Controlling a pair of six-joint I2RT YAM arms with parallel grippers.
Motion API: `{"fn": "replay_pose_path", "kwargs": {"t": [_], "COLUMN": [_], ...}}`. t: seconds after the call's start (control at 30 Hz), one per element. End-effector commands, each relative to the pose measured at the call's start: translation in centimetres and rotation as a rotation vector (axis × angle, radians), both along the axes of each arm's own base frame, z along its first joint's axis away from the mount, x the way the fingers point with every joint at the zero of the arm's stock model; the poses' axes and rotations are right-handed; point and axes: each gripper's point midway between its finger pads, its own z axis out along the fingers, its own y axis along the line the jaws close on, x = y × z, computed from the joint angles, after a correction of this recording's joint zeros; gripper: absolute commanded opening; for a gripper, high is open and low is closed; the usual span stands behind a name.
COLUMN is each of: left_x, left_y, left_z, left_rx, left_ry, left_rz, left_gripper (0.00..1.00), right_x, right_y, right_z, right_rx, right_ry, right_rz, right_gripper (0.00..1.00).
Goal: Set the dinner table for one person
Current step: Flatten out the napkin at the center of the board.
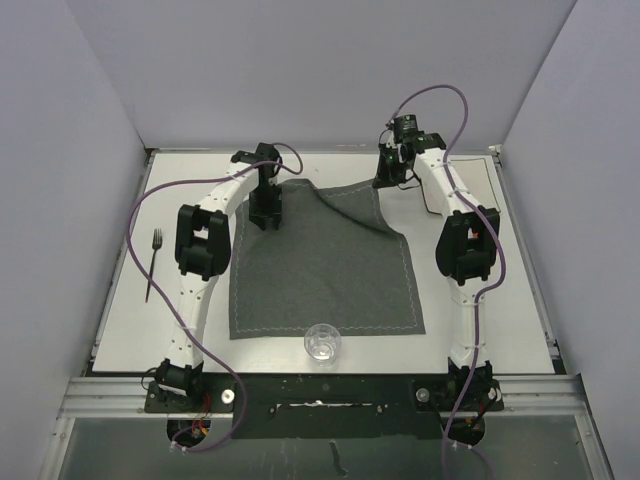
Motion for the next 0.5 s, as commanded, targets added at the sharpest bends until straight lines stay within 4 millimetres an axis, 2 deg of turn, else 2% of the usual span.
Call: {"fn": "replay_pose_path", "kwargs": {"t": [0.0,0.13,0.3,0.37,0.47], "left_x": [0.0,0.0,0.1,0.2,0.3], "left_y": [0.8,0.8,0.7,0.7,0.7], "left_z": [-1.9,-1.9,-1.9,-1.9,-2.0], "left_rx": [0.022,0.018,0.015,0.015,0.016], "left_ry": [0.024,0.025,0.025,0.026,0.026], "left_rz": [0.023,0.022,0.017,0.013,0.011], "left_gripper": [0.4,0.4,0.4,0.4,0.42], "right_x": [2.8,4.0,4.4,4.2,3.7], "right_y": [-2.1,-3.3,-4.6,-4.9,-5.0], "right_z": [4.5,5.2,4.5,4.1,3.8], "right_rx": [-0.066,-0.122,-0.194,-0.217,-0.228], "right_ry": [-0.153,-0.199,-0.206,-0.201,-0.194], "right_rz": [-0.052,-0.094,-0.141,-0.151,-0.165], "right_gripper": [0.0,0.0,0.0,0.03,0.13]}}
